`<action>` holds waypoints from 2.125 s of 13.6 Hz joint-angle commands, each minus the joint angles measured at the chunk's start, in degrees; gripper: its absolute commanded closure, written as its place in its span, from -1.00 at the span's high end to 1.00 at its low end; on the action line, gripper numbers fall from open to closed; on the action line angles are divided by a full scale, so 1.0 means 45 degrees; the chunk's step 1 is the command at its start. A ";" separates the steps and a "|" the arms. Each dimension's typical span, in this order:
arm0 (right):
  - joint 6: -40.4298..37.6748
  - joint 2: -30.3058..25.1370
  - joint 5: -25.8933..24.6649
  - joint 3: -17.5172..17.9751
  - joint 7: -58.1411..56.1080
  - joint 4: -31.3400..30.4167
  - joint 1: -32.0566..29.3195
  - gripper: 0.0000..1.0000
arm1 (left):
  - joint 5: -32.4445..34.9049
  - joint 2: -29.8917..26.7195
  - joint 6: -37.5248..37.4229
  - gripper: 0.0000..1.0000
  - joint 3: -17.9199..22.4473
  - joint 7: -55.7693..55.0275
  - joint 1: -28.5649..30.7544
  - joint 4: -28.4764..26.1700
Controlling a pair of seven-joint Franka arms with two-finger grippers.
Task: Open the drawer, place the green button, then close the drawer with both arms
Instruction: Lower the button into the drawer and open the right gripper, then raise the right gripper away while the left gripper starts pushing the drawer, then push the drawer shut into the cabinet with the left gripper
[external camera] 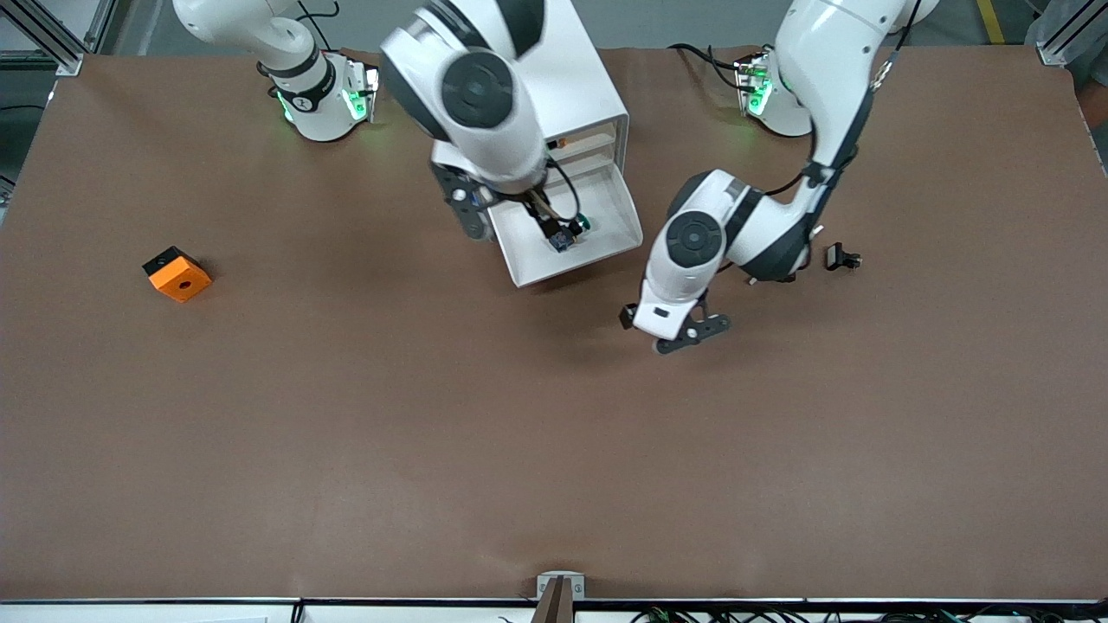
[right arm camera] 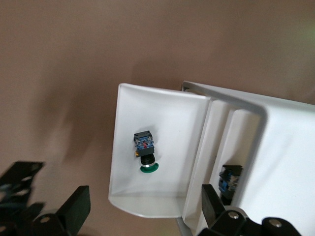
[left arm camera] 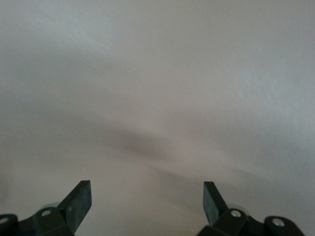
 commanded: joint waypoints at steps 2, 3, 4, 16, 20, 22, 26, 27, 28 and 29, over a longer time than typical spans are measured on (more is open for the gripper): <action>-0.1729 -0.1928 0.0157 0.0084 -0.3579 -0.0514 -0.1764 1.00 | 0.0003 0.0521 0.0039 1.00 -0.0159 -0.0375 -0.0647 0.0495; -0.2258 -0.2280 0.0137 0.0084 -0.4794 -0.0612 -0.2350 1.00 | -0.0287 0.0580 0.0039 1.00 -0.0353 -0.0375 -0.0764 0.0495; -0.2630 -0.2787 -0.0018 0.0084 -0.6372 -0.0864 -0.2955 1.00 | -0.0542 0.0580 0.0039 1.00 -0.0394 -0.0375 -0.0959 0.0495; -0.2517 -0.4882 -0.2129 0.0084 -1.9566 -0.2917 -0.8915 1.00 | -0.2183 0.0970 -0.0039 1.00 -0.2092 -0.0668 -0.1625 0.0398; -0.2205 -0.4881 -0.2167 0.0084 -2.0743 -0.3249 -0.9913 1.00 | -0.3063 0.1009 -0.0136 1.00 -0.2620 -0.0726 -0.1721 0.0339; -0.2146 -0.4920 -0.2420 0.0084 -2.1151 -0.3230 -1.0051 1.00 | -0.3122 0.1282 -0.0136 1.00 -0.2640 -0.1096 -0.1975 0.0358; -0.2302 -0.4960 -0.2831 0.0103 -2.1192 -0.2685 -1.0051 1.00 | -0.4020 0.1400 -0.0136 1.00 -0.2640 -0.1370 -0.2268 0.0339; -0.2321 -0.4960 -0.2832 0.0084 -2.1192 -0.2490 -1.0051 1.00 | -0.4021 0.1420 -0.0156 1.00 -0.2640 -0.1681 -0.2347 0.0339; -0.2322 -0.4960 -0.2832 0.0084 -2.1173 -0.2294 -1.0051 1.00 | -0.4021 0.1401 -0.0233 1.00 -0.2640 -0.1954 -0.2328 0.0358; -0.2322 -0.4902 -0.2851 0.0084 -2.1173 -0.2080 -1.0070 1.00 | -0.4021 0.1362 -0.0466 1.00 -0.2621 -0.1996 -0.2212 0.0416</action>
